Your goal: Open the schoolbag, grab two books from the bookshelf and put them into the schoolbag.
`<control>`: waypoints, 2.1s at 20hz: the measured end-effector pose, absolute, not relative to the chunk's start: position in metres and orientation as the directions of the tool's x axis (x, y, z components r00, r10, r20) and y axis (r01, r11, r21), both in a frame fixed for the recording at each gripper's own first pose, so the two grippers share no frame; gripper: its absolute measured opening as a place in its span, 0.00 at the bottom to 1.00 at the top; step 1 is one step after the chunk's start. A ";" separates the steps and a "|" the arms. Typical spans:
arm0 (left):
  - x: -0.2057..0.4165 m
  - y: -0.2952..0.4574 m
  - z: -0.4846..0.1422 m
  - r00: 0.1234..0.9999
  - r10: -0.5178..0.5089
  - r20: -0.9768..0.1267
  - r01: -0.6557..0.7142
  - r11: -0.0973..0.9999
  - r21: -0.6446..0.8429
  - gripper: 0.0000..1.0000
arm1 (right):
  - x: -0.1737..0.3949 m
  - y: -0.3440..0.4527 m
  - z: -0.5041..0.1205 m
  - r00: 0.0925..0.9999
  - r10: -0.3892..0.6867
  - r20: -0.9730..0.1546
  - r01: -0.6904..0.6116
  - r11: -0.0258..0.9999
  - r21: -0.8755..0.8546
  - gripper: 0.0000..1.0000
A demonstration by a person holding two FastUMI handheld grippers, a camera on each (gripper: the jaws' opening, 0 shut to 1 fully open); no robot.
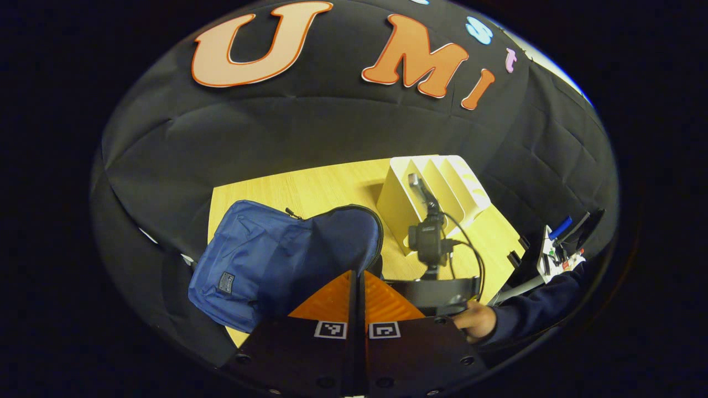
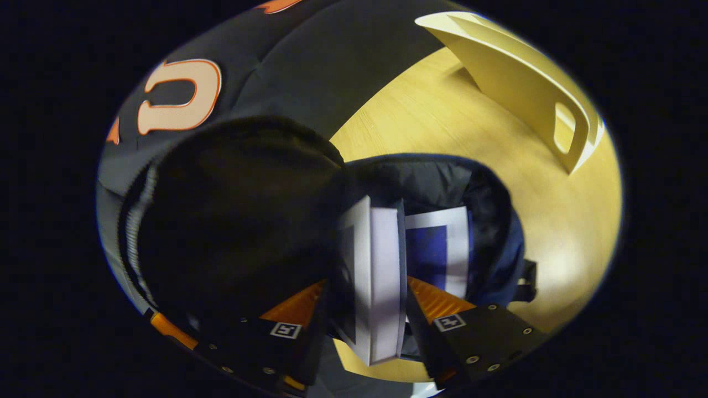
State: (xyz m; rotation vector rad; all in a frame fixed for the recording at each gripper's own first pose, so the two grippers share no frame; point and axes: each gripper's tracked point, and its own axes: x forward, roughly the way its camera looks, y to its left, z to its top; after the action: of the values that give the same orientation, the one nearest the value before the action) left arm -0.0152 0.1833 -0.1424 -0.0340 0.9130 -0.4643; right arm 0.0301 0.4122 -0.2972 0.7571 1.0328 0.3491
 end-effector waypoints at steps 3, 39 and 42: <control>-0.014 0.180 -0.146 0.522 -0.402 -0.752 0.357 0.904 -0.235 0.00 | 0.036 0.375 -0.281 0.521 0.544 -0.658 0.070 0.741 0.668 0.88; -0.042 -0.077 -0.069 0.914 -0.166 -0.370 0.136 0.985 -0.107 0.84 | 0.028 -0.052 -0.084 0.953 0.209 -0.220 -0.197 0.977 0.078 0.96; -0.042 -0.083 -0.060 0.929 -0.148 -0.338 0.130 0.989 -0.073 1.00 | 0.028 -0.054 -0.068 0.972 0.173 -0.157 -0.163 0.984 0.075 0.96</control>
State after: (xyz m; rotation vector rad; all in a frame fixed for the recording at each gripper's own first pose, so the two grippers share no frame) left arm -0.0417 -0.0827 -0.0595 -0.0500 0.3504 -0.1423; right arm 0.0277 -0.0540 -0.0685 0.0616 0.1636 0.1696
